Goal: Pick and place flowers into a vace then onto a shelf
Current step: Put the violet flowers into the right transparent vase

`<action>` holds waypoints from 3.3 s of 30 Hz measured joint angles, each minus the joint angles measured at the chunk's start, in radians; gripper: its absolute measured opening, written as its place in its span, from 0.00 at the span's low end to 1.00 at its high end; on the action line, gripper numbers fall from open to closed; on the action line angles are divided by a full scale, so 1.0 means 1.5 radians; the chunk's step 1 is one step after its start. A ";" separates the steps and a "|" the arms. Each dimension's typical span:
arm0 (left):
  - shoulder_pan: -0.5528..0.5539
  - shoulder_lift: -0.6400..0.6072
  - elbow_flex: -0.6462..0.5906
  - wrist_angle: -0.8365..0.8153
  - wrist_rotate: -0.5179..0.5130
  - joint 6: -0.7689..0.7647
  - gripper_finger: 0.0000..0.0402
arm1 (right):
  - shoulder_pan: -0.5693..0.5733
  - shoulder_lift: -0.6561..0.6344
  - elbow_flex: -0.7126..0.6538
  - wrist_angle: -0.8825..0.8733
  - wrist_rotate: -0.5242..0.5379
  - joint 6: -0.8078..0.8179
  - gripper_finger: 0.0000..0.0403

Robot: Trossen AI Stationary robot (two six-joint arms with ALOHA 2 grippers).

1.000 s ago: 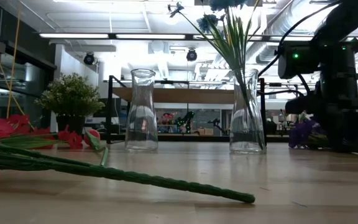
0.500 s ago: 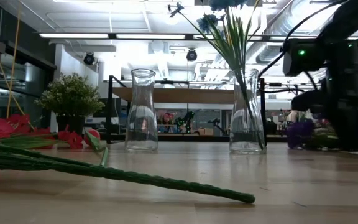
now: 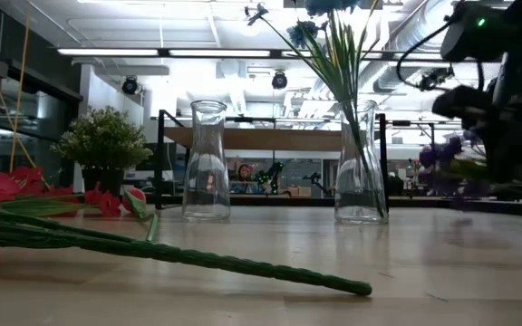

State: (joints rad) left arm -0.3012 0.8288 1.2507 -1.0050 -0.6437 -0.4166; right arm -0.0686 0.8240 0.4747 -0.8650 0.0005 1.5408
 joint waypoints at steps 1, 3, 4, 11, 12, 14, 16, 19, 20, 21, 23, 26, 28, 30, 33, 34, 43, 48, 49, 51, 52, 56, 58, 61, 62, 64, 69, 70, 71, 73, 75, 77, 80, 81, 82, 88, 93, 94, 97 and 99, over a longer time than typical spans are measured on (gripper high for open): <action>0.000 0.000 0.000 0.000 0.000 0.000 0.90 | 0.004 -0.014 0.000 0.000 0.011 0.004 0.02; 0.000 0.000 0.000 0.000 0.000 0.000 0.90 | 0.010 -0.041 0.000 0.000 0.026 0.018 0.02; 0.000 0.000 0.000 0.000 0.000 0.000 0.90 | 0.011 -0.053 0.001 0.000 0.034 0.021 0.02; 0.000 0.000 0.000 0.000 0.000 -0.006 0.90 | 0.012 -0.119 0.001 0.021 0.080 0.031 0.01; 0.000 0.000 0.000 0.000 0.000 -0.006 0.90 | 0.012 -0.126 0.001 0.033 0.087 0.026 0.01; 0.000 0.000 0.000 0.000 0.000 -0.006 0.90 | 0.012 -0.142 0.002 0.063 0.102 0.018 0.02; 0.000 0.000 0.000 0.000 0.000 -0.006 0.90 | 0.012 -0.155 0.002 0.102 0.120 0.003 0.02; 0.000 0.000 0.000 0.000 0.000 -0.006 0.90 | 0.012 -0.168 0.002 0.163 0.136 -0.018 0.02; 0.000 0.000 0.000 0.000 0.000 -0.006 0.90 | 0.012 -0.170 0.002 0.183 0.141 -0.026 0.02; 0.000 0.000 0.000 0.000 0.000 -0.006 0.90 | 0.012 -0.172 0.003 0.200 0.146 -0.036 0.01; 0.000 0.000 0.000 0.000 0.000 -0.006 0.90 | 0.012 -0.171 0.019 0.210 0.159 -0.054 0.01; 0.000 0.000 0.000 0.000 0.000 -0.006 0.90 | 0.012 -0.169 0.057 0.211 0.178 -0.085 0.02; 0.000 0.000 0.000 0.000 0.000 -0.006 0.90 | 0.012 -0.169 0.089 0.210 0.195 -0.109 0.02; 0.000 0.000 0.000 0.000 0.000 -0.006 0.90 | 0.012 -0.169 0.125 0.211 0.216 -0.147 0.01; 0.000 0.000 0.000 0.000 0.000 -0.006 0.90 | 0.012 -0.169 0.181 0.211 0.252 -0.205 0.01; 0.000 0.000 0.000 0.000 0.000 -0.006 0.90 | 0.012 -0.169 0.200 0.210 0.263 -0.226 0.01; 0.000 0.000 0.000 0.000 0.000 -0.006 0.90 | 0.012 -0.140 0.342 0.208 0.323 -0.435 0.01; 0.000 0.000 0.000 0.000 0.000 -0.006 0.90 | 0.012 -0.116 0.367 0.203 0.331 -0.500 0.02; 0.000 0.000 0.000 0.000 0.000 -0.006 0.90 | 0.012 -0.110 0.367 0.199 0.330 -0.507 0.02; 0.000 0.000 0.000 0.000 0.000 -0.006 0.90 | 0.012 -0.096 0.367 0.186 0.331 -0.509 0.02; 0.000 0.000 0.000 0.000 0.000 -0.006 0.90 | 0.012 -0.087 0.367 0.177 0.331 -0.510 0.01; 0.000 0.000 0.000 0.000 0.000 -0.006 0.90 | 0.012 -0.047 0.367 0.179 0.331 -0.510 0.02; 0.000 0.000 0.000 0.000 0.000 -0.006 0.90 | 0.012 -0.025 0.367 0.191 0.332 -0.517 0.02; 0.000 0.000 0.000 0.000 0.000 -0.006 0.90 | 0.015 0.005 0.367 0.224 0.324 -0.523 0.02; 0.000 0.000 0.000 0.000 0.000 -0.006 0.90 | 0.018 0.016 0.367 0.233 0.322 -0.527 0.02; 0.000 0.000 0.000 0.000 0.000 -0.006 0.90 | 0.027 0.034 0.367 0.250 0.322 -0.537 0.01; 0.000 0.000 0.000 0.000 0.000 -0.006 0.90 | 0.054 0.057 0.367 0.262 0.349 -0.526 0.02; 0.000 0.000 0.000 0.000 0.000 -0.006 0.90 | 0.062 0.059 0.367 0.262 0.362 -0.522 0.02; 0.000 0.000 0.000 0.000 0.000 -0.006 0.90 | 0.072 0.059 0.367 0.262 0.373 -0.521 0.02; 0.000 0.000 0.000 0.000 0.000 -0.006 0.90 | 0.094 0.059 0.367 0.262 0.406 -0.521 0.02; 0.000 0.000 0.000 0.000 0.000 -0.006 0.90 | 0.123 0.057 0.367 0.262 0.441 -0.518 0.01; 0.000 0.000 0.000 0.000 0.000 -0.006 0.90 | 0.157 0.056 0.367 0.262 0.482 -0.510 0.01; 0.000 0.000 0.000 0.000 0.000 -0.006 0.90 | 0.219 0.056 0.367 0.256 0.558 -0.490 0.02; 0.000 0.000 0.000 0.000 0.000 -0.006 0.90 | 0.241 0.056 0.367 0.250 0.587 -0.486 0.02; 0.000 0.000 0.000 0.000 0.000 -0.006 0.90 | 0.263 0.057 0.367 0.248 0.615 -0.480 0.02; 0.000 0.000 0.000 0.000 0.000 -0.006 0.90 | 0.411 0.062 0.367 0.246 0.812 -0.458 0.02; 0.000 0.000 0.000 0.000 0.000 -0.006 0.90 | 0.493 0.079 0.367 0.280 0.909 -0.495 0.01; 0.000 0.000 0.000 0.000 0.000 -0.005 0.90 | 0.505 0.084 0.367 0.287 0.925 -0.509 0.01; 0.000 0.000 0.000 0.000 0.000 -0.005 0.90 | 0.534 0.094 0.367 0.303 0.965 -0.534 0.02; 0.000 0.000 0.000 0.000 0.000 -0.005 0.90 | 0.547 0.096 0.367 0.312 0.985 -0.545 0.02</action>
State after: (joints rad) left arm -0.3012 0.8291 1.2507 -1.0054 -0.6437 -0.4245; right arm 0.7526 0.9680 1.0252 -0.3964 1.4783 0.7230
